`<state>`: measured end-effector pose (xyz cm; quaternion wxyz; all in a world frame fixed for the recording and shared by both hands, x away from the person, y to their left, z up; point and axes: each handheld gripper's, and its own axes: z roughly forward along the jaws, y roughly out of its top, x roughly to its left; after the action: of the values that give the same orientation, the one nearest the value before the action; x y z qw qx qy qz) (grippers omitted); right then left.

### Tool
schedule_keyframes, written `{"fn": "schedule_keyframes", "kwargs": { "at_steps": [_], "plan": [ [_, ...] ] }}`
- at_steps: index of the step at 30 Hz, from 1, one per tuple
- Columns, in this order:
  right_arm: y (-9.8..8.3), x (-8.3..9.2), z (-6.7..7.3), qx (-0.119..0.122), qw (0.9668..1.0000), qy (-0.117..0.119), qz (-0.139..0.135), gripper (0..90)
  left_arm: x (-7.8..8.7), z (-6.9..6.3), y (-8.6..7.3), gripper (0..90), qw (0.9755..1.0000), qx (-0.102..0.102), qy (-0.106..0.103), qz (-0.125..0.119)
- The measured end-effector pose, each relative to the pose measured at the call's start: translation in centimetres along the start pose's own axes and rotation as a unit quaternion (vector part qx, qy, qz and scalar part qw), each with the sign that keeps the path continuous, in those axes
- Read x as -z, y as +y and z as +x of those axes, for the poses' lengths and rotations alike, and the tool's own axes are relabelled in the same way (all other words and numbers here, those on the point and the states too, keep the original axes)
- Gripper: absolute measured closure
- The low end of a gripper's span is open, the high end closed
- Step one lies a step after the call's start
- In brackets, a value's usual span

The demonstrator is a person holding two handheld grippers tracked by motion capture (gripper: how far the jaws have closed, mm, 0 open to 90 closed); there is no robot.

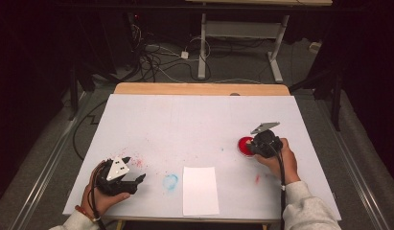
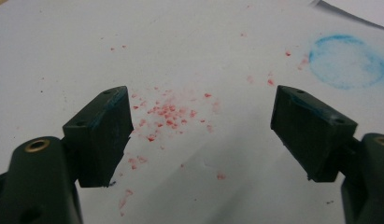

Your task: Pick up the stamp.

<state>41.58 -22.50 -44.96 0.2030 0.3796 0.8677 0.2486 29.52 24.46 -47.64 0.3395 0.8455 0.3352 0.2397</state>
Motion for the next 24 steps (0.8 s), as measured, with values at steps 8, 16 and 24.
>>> {"fn": "schedule_keyframes", "kwargs": {
  "at_steps": [8, 16, 24],
  "plan": [
    [0.1, 0.0, 0.3, 0.004, 1.0000, -0.008, 0.000, 76.3, -0.1, 0.0, 0.0, 20.8, 1.0000, 0.000, 0.001, 0.004],
    [-0.1, 0.2, -0.1, -0.007, 0.9999, 0.001, -0.012, 76.3, -0.1, 0.0, 0.0, 20.8, 1.0000, -0.001, 0.000, 0.004],
    [0.5, 2.5, -0.7, -0.013, 0.9986, -0.003, -0.052, 76.3, -0.1, 0.2, -0.2, 20.8, 1.0000, 0.002, -0.004, 0.000]
  ]
}}
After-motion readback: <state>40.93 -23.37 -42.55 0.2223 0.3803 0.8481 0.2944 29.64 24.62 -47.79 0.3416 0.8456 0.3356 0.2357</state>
